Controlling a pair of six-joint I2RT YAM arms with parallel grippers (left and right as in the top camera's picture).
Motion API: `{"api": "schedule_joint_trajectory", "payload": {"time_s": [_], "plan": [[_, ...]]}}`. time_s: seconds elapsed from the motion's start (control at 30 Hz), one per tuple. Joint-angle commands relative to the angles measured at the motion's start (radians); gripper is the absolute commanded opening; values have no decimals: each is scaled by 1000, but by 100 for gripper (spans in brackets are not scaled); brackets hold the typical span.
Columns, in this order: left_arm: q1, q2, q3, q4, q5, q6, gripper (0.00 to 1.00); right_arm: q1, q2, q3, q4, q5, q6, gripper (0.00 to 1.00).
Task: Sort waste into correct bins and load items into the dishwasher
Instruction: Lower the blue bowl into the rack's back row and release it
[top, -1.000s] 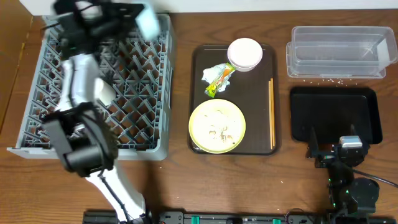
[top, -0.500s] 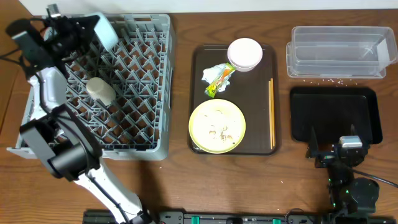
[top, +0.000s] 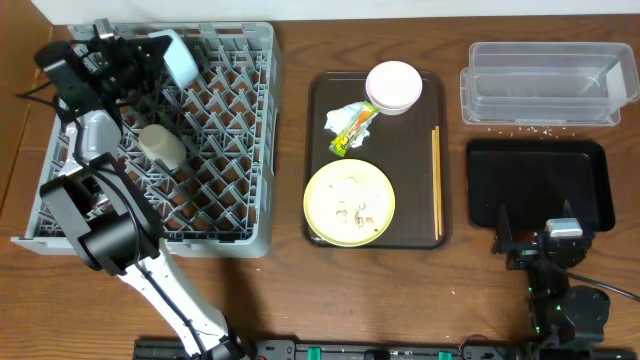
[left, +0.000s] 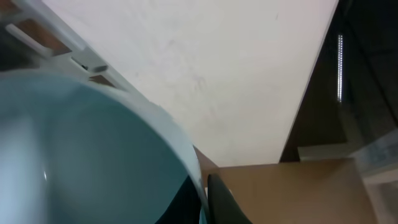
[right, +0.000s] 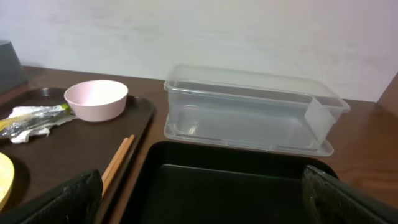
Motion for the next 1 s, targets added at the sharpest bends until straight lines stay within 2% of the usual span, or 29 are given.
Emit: {"api": "schedule_joint_trajectory", "payload": {"time_s": [0.0, 0.2, 0.47, 0.73, 0.97], "plan": [[6, 26, -4, -1, -4, 57, 8, -10, -5, -1, -5, -4, 12, 99], [27, 26, -4, -30, -3, 60, 8, -10, -5, -1, -5, -5, 12, 99], [98, 26, -4, -145, 1, 60, 8, -10, -5, -1, -5, -4, 12, 99], [179, 19, -3, -144, 45, 52, 60, -10, -5, -1, -5, -4, 12, 99], [230, -44, -3, -144, 21, 60, 63, -10, -5, -1, -5, -4, 12, 99]]}}
